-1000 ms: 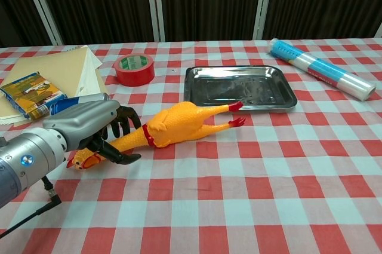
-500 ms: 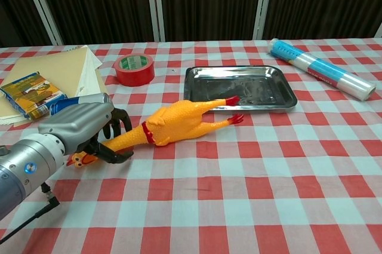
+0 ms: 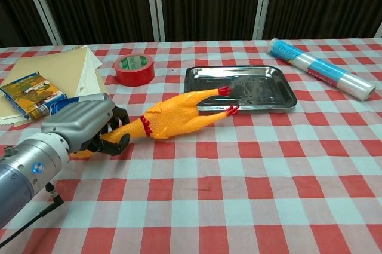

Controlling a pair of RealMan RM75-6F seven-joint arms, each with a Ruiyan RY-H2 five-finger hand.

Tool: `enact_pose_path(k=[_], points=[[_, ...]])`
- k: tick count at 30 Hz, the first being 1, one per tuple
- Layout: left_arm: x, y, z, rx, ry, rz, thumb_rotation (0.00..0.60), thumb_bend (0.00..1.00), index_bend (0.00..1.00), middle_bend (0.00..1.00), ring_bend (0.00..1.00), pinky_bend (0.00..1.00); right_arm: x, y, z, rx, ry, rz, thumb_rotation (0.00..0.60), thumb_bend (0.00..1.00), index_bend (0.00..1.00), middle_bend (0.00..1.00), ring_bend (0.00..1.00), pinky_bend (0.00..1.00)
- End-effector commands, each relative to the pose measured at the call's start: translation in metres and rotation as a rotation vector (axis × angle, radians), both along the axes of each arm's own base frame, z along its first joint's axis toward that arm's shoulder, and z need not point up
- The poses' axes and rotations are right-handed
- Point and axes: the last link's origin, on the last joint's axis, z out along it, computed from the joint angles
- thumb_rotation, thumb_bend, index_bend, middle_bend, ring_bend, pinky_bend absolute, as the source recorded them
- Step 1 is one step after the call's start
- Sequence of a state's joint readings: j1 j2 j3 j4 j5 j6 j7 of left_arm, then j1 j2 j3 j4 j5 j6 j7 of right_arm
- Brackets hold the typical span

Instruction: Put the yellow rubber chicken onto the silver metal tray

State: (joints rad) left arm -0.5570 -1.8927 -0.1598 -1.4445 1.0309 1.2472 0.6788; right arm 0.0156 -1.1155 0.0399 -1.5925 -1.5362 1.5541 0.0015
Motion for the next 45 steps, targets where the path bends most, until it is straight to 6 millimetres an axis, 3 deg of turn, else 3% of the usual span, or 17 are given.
enact_pose_path(k=[1, 12, 24, 34, 38, 40, 45], points=[[0.0, -0.001, 0.003, 0.005, -0.004, -0.007, 0.6, 0.7, 0.46, 0.56, 0.48, 0.5, 0.001, 0.001, 0.001, -0.001, -0.004, 0.004, 0.6, 0.35, 0.05, 0.18, 0.18, 0.17], [0.01, 0.002, 0.029, 0.077, -0.126, -0.16, 0.6, 0.9, 0.57, 0.66, 0.58, 0.65, 0.006, 0.0, 0.001, 0.001, -0.008, 0.032, 0.6, 0.35, 0.05, 0.19, 0.18, 0.17], [0.025, 0.006, 0.073, 0.148, -0.225, -0.447, 0.6, 0.91, 0.62, 0.71, 0.63, 0.69, 0.016, -0.009, 0.003, 0.023, -0.019, 0.091, 0.6, 0.35, 0.04, 0.18, 0.18, 0.17], [0.046, 0.014, 0.104, 0.041, -0.071, -0.694, 0.6, 0.91, 0.62, 0.71, 0.63, 0.69, 0.053, -0.038, 0.003, 0.169, -0.129, 0.247, 0.6, 0.35, 0.04, 0.18, 0.18, 0.17], [0.065, 0.022, 0.115, -0.002, -0.035, -0.739, 0.6, 0.9, 0.62, 0.71, 0.63, 0.69, 0.078, -0.05, -0.001, 0.256, -0.195, 0.323, 0.6, 0.35, 0.04, 0.18, 0.18, 0.17], [0.087, 0.029, 0.12, -0.037, -0.007, -0.783, 0.6, 0.9, 0.62, 0.71, 0.63, 0.69, 0.103, -0.062, -0.008, 0.34, -0.25, 0.375, 0.6, 0.33, 0.04, 0.18, 0.18, 0.17], [0.11, 0.034, 0.122, -0.068, 0.022, -0.791, 0.6, 0.9, 0.62, 0.71, 0.63, 0.69, 0.12, -0.073, -0.017, 0.459, -0.294, 0.352, 0.6, 0.26, 0.03, 0.17, 0.18, 0.17]])
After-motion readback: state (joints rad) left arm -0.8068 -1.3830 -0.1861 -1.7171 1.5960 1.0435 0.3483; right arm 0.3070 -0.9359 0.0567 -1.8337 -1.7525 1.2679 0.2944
